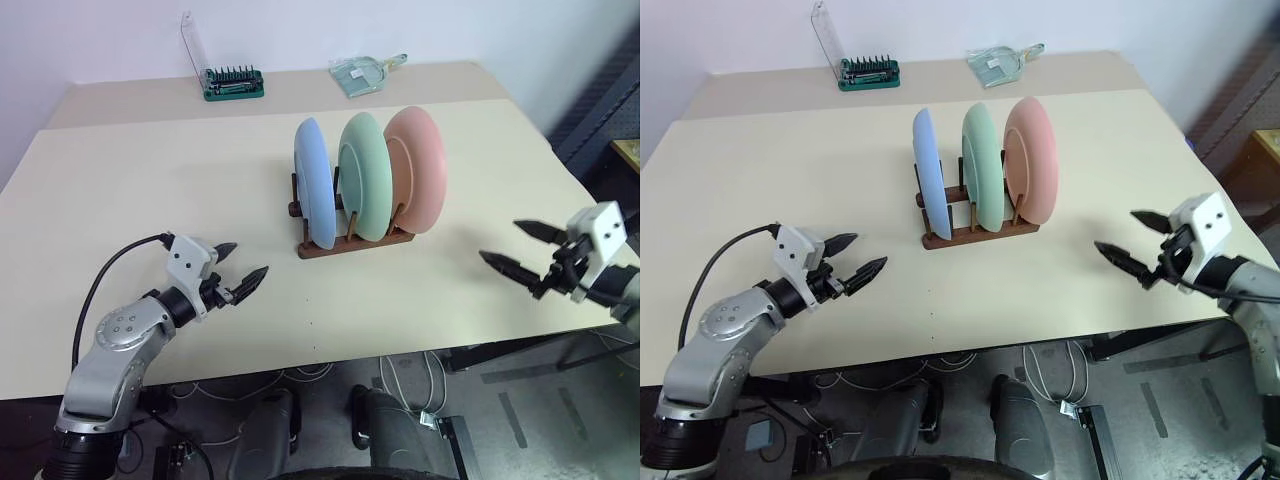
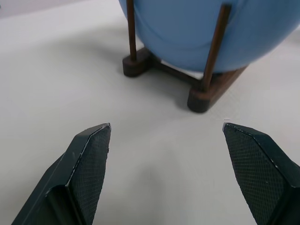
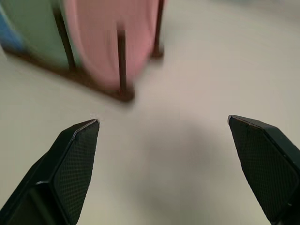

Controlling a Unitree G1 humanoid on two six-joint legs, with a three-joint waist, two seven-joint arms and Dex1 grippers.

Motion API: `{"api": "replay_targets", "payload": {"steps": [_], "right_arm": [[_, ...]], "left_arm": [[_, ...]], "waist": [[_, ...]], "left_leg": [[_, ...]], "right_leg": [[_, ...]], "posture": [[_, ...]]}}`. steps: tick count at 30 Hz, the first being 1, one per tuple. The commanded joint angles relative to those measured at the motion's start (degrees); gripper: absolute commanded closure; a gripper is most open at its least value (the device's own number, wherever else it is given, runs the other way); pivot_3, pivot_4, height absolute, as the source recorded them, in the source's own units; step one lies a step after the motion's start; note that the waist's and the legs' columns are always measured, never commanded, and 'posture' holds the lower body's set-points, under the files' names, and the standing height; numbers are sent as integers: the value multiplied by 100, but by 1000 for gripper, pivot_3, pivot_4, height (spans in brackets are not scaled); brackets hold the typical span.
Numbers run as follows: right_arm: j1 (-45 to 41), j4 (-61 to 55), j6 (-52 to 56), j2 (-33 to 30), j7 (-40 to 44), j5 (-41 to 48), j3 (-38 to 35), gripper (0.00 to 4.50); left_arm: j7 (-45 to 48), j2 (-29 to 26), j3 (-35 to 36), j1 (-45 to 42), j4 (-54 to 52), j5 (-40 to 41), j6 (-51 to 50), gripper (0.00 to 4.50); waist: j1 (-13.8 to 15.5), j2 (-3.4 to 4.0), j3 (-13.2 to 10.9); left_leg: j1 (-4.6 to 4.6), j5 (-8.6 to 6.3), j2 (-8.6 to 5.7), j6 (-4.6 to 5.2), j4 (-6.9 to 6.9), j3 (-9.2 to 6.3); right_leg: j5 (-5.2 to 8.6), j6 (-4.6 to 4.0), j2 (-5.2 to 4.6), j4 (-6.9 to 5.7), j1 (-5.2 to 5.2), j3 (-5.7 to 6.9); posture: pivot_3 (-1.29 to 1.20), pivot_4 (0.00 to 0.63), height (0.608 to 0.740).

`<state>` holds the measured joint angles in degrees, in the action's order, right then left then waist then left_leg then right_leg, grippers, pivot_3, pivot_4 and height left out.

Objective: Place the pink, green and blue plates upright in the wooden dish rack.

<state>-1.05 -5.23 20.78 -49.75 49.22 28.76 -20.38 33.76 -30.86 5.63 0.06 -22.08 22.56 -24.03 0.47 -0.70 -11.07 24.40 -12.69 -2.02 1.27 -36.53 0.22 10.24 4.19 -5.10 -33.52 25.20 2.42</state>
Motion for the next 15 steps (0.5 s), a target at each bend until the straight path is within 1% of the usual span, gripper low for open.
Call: {"api": "replay_targets", "payload": {"steps": [1,10,15], "right_arm": [[-246,203,-470,321,-138,-305,195,38],[-591,885,-990,647,-1,-689,545,38],[-844,1048,-978,685,81,-766,744,38]], "left_arm": [[55,-56,175,79,51,-80,246,552],[-49,-87,345,429,-50,-122,256,552],[-156,29,358,717,-229,-114,245,552]], "waist": [[-3,-1,1],[47,1,1],[32,1,1]], "left_leg": [[0,-6,4,-11,-3,0],[7,-5,4,-4,-3,3],[5,-5,4,-5,-7,3]], "right_leg": [[0,0,1,1,-1,4],[-12,-17,-1,2,3,7],[-11,-16,-1,0,1,7]], "posture": [[0,150,735],[0,150,735],[0,150,735]]}}
